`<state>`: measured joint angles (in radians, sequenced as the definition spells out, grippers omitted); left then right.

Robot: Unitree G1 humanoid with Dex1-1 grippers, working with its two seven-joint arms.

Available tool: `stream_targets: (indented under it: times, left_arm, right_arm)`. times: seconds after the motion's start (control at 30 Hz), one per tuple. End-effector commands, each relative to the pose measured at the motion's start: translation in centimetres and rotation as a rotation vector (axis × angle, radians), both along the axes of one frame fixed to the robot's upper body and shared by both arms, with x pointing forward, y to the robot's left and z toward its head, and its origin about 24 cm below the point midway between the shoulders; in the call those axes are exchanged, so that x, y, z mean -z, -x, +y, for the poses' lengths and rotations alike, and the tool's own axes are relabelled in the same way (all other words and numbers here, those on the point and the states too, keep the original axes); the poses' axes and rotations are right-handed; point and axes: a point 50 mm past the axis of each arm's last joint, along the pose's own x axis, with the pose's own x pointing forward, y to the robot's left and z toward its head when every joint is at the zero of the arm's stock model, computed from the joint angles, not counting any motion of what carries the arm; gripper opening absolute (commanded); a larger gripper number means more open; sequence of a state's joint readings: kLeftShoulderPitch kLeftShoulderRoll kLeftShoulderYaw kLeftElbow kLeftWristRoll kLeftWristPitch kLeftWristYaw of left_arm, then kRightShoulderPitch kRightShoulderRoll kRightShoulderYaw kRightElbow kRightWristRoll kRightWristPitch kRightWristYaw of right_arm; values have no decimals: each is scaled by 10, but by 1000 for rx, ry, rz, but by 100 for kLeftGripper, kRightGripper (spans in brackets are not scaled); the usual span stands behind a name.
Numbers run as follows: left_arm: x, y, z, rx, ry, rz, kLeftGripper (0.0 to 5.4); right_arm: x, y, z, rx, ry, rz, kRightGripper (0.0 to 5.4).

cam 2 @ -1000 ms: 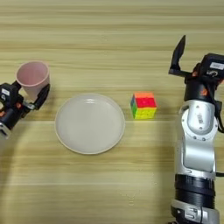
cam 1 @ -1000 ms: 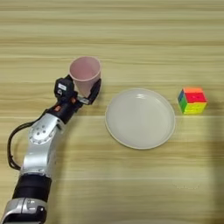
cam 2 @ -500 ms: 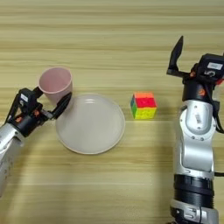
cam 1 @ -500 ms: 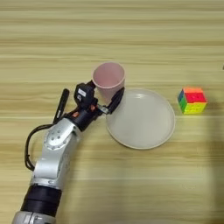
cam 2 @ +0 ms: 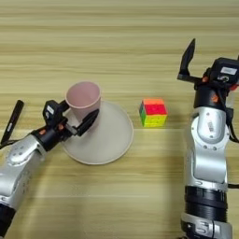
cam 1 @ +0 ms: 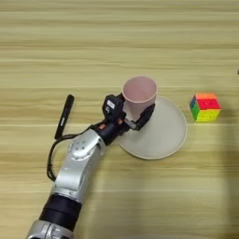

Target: Move the objects on the table

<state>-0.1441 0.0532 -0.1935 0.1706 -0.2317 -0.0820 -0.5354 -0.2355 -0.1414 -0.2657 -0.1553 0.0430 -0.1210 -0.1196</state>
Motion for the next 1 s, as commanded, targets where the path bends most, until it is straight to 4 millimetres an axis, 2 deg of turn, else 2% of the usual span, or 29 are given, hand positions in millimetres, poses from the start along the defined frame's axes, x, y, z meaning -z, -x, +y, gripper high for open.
stream_targets:
  times: [0.03,0.43,0.77,0.83,1.0]
  left_arm:
    - [3,1,-9,40,-25,9,428]
    - [21,3,-12,47,-53,62,428]
    - [28,-1,-8,24,-56,78,428]
    - [28,-1,-7,21,-57,75,465]
    - [26,-2,-5,5,-63,62,502]
  right_arm:
    - [-2,0,1,-5,-1,-6,540]
    - [-3,-1,1,-6,-1,-12,540]
    - [-6,-1,-2,2,1,-22,540]
    - [-5,-1,-1,1,1,-22,540]
    - [-4,-3,0,-5,1,-19,540]
